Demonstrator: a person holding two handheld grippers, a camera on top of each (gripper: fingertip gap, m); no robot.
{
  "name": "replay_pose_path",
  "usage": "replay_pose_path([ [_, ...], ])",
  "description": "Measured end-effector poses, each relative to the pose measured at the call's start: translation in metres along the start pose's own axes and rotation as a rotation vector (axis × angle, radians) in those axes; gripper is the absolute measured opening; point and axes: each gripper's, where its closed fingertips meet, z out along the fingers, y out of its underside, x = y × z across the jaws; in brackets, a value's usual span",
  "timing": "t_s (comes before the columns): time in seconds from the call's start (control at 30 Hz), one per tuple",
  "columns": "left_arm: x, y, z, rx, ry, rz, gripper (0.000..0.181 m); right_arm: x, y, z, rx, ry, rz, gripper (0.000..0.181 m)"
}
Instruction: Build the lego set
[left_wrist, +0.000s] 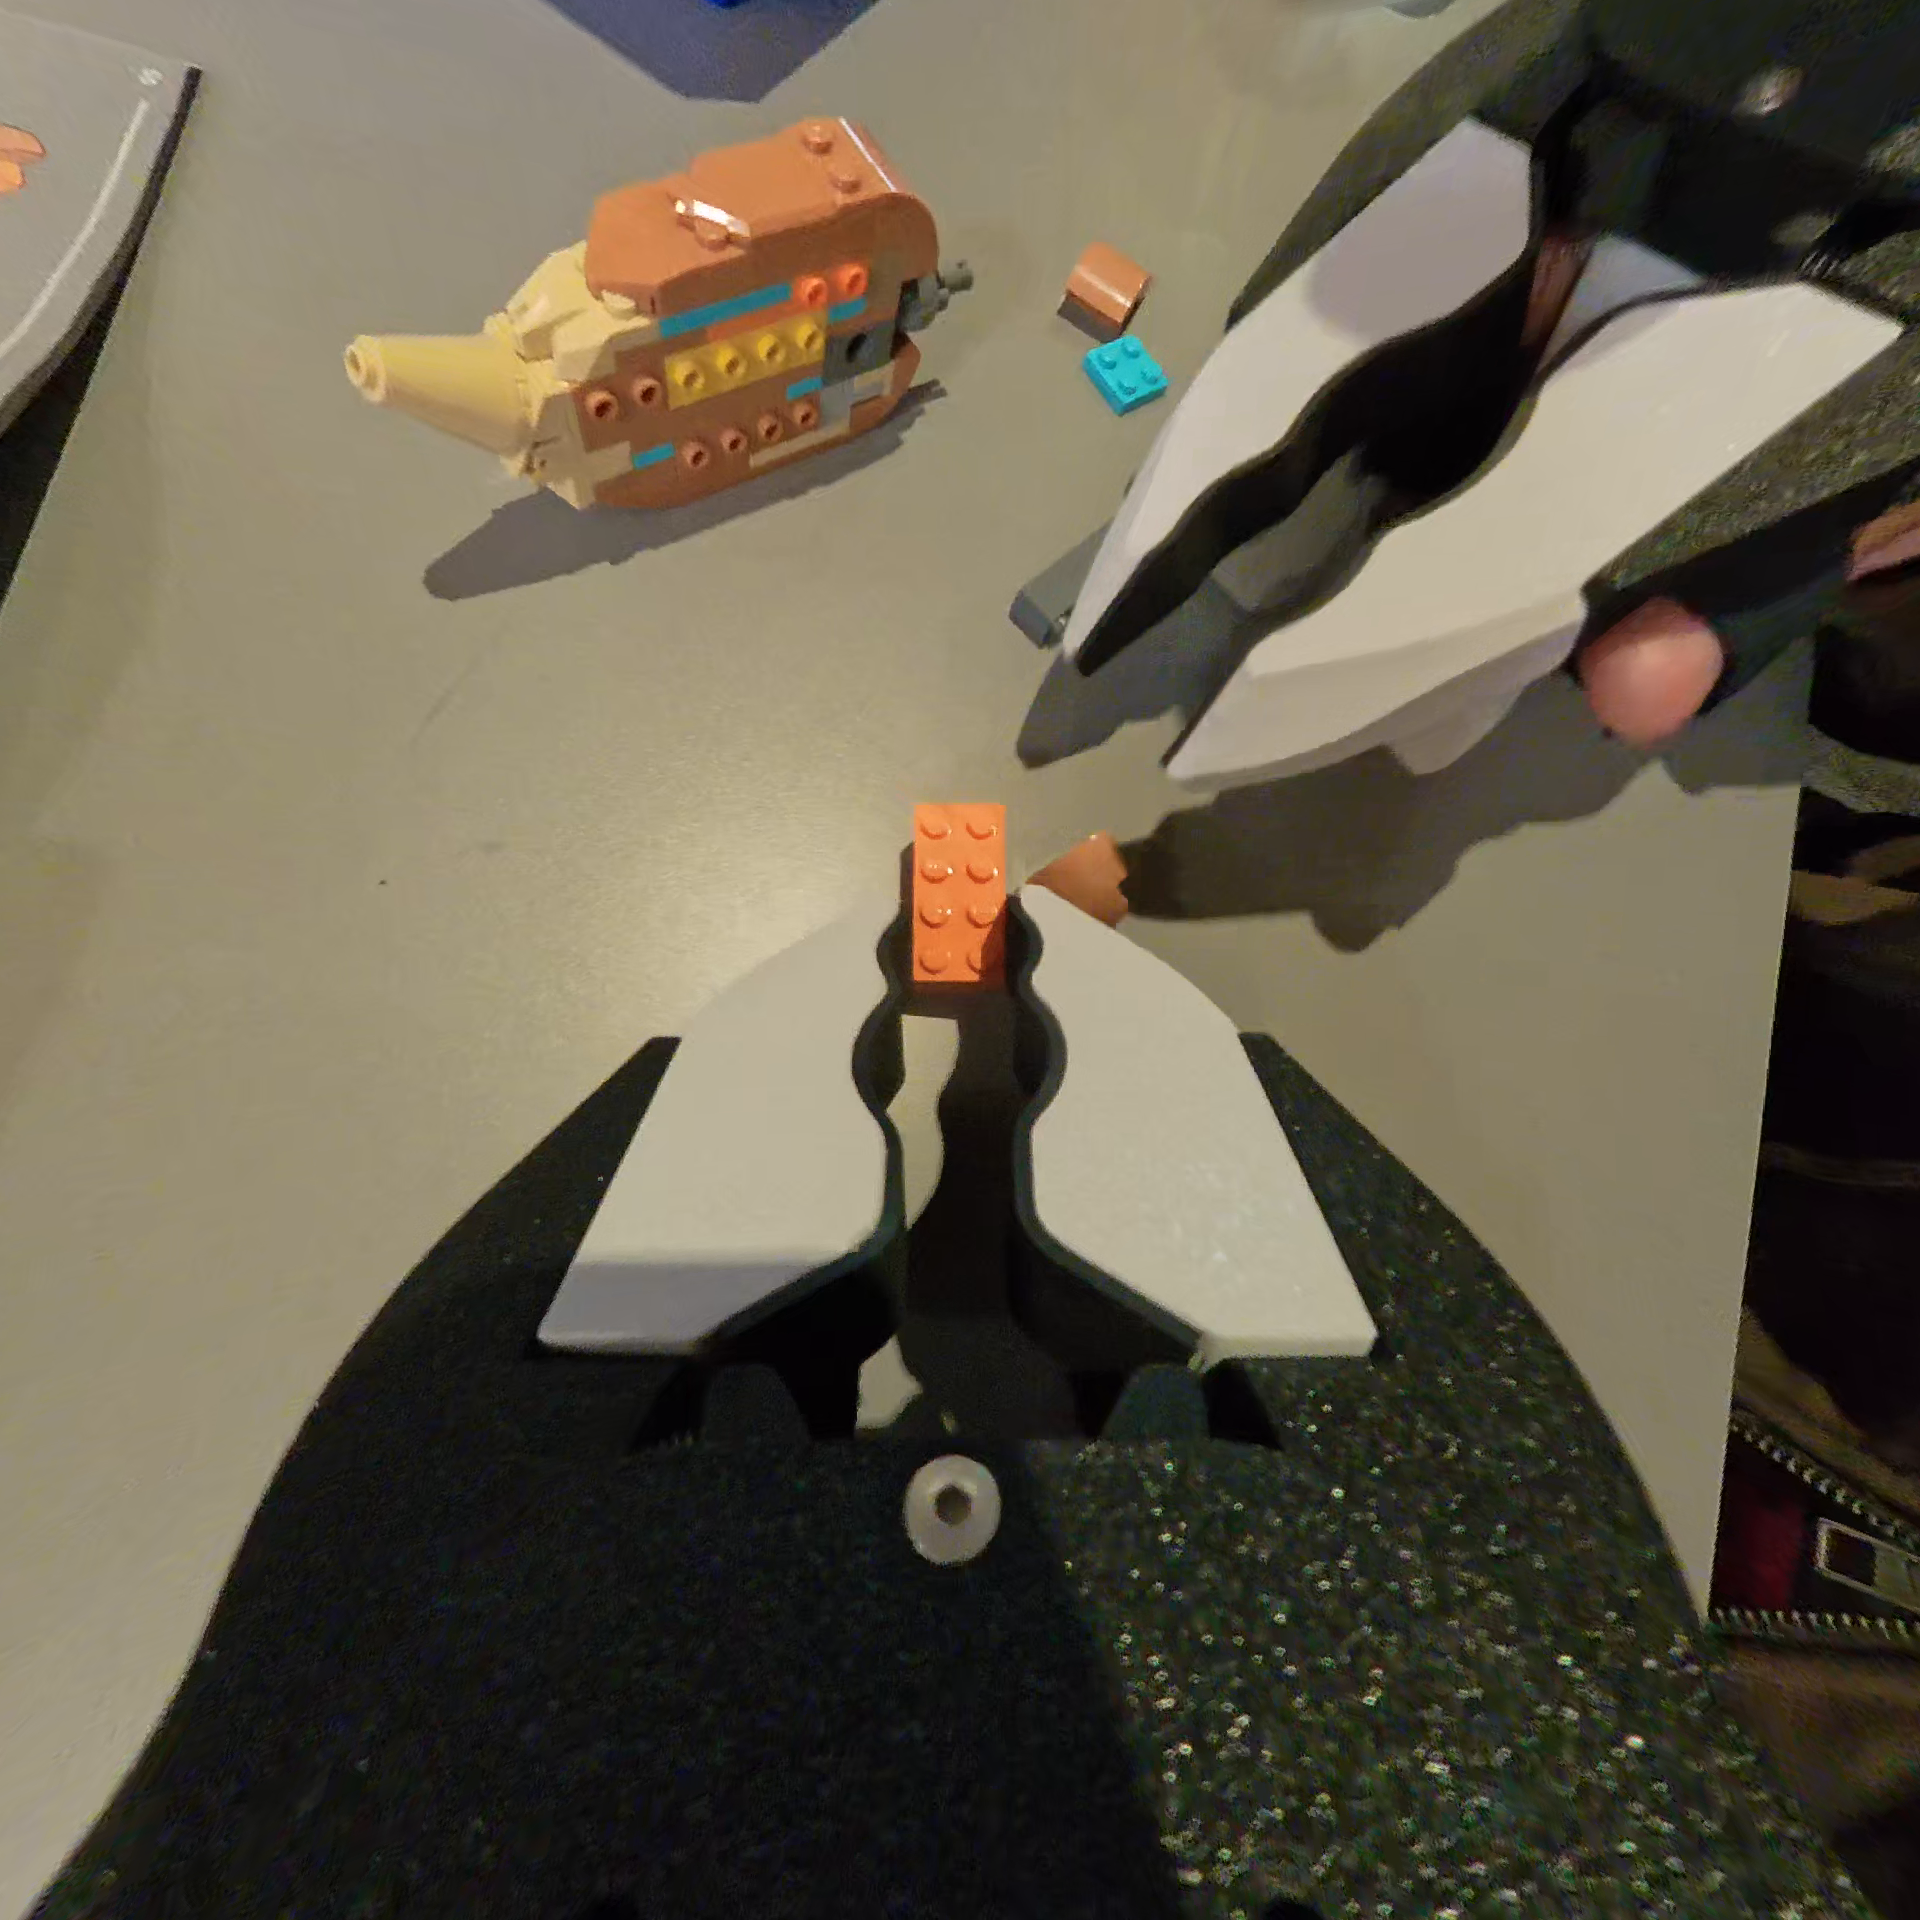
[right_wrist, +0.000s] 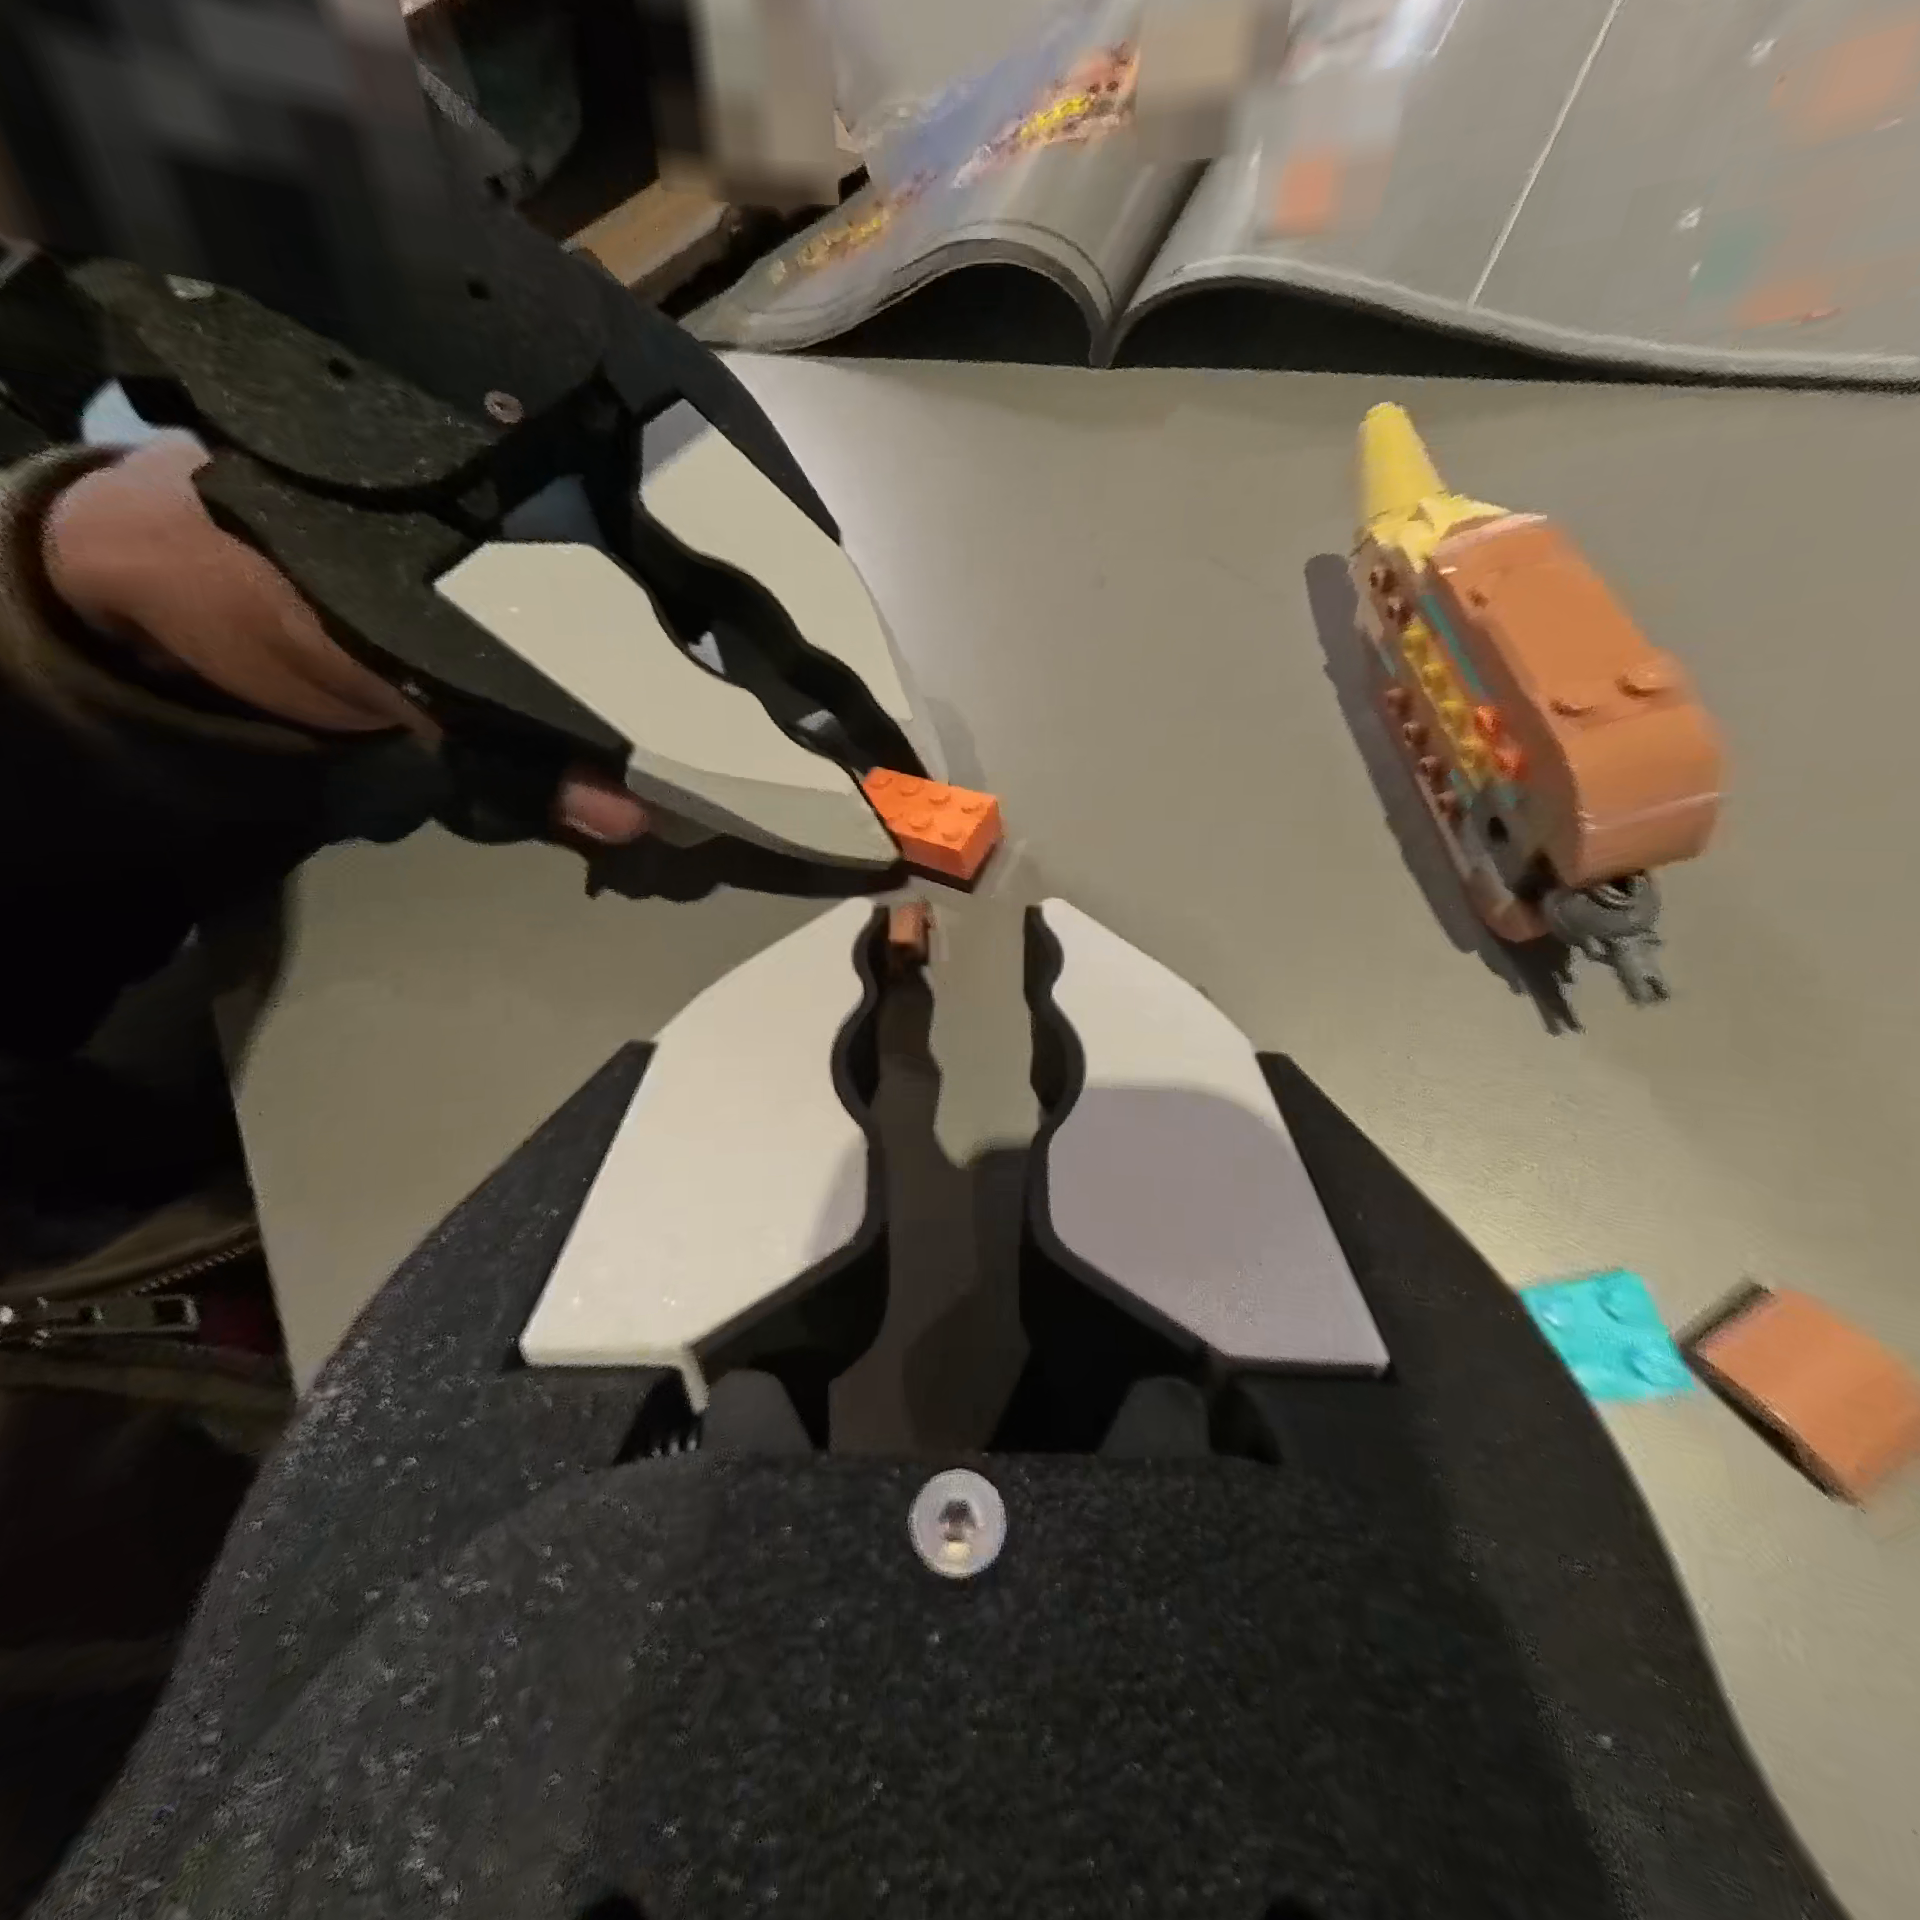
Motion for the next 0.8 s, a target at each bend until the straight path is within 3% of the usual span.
replay_pose_path([
  [0.13,-0.002,0.002,-0.005,-0.006,-0.005,0.015,0.016,0.005,0.003,-0.009,-0.002,0.04,-0.071,0.022],
  [0.4,-0.005,0.007,-0.006,-0.033,-0.017,0.056,0.016,-0.015,0.004,0.016,-0.074,0.106,-0.286,0.01],
  [0.8,-0.002,0.008,-0.005,-0.035,-0.007,0.06,0.017,0.009,0.021,0.01,-0.168,0.229,-0.335,0.007],
])
